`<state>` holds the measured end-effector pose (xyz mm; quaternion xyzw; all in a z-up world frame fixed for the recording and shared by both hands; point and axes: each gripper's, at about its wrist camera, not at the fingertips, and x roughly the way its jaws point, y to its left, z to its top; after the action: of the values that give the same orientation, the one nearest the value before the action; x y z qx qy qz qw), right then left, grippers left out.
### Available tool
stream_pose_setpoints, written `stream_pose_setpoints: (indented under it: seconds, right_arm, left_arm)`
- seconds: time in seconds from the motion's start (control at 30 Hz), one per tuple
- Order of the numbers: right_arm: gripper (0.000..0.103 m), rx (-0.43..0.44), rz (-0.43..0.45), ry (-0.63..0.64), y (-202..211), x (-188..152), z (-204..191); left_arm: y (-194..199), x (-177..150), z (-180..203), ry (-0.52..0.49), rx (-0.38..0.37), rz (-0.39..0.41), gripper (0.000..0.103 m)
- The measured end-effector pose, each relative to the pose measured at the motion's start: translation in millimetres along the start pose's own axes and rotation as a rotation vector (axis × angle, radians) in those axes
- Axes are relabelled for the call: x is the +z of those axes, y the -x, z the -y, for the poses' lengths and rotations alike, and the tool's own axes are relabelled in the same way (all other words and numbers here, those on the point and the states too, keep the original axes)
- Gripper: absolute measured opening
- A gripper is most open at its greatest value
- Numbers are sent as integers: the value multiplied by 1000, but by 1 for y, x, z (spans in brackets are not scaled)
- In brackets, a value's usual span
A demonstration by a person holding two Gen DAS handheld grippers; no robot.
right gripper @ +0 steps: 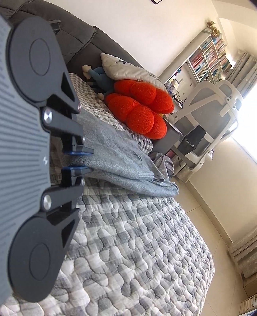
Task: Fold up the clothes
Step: 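Regrasp the folded hem edge with both grippers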
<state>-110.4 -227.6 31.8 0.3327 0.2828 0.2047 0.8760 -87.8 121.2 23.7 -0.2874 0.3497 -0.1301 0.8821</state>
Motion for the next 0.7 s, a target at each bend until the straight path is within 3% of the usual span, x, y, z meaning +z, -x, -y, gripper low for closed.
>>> stream_pose_setpoints:
  seconds: [0.27, 0.37, 0.5, 0.6, 0.7]
  right_arm:
    - [13, 46, -89, 73, 50, -30, -15]
    - [13, 46, -131, 167, 69, -50, -26]
    - [18, -26, -206, 314, 62, -70, -34]
    - [22, -56, -200, 347, 60, -72, -33]
    - [25, -55, -161, 370, 68, -67, -31]
  left_arm:
    - [62, -38, 7, -79, -23, -46, 13]
    - [78, -54, 6, -123, -17, -70, 13]
    - [75, -57, -1, -129, 4, -99, 17]
    - [74, -54, -4, -124, 16, -110, 21]
    - [86, -45, -7, -142, 36, -72, 23]
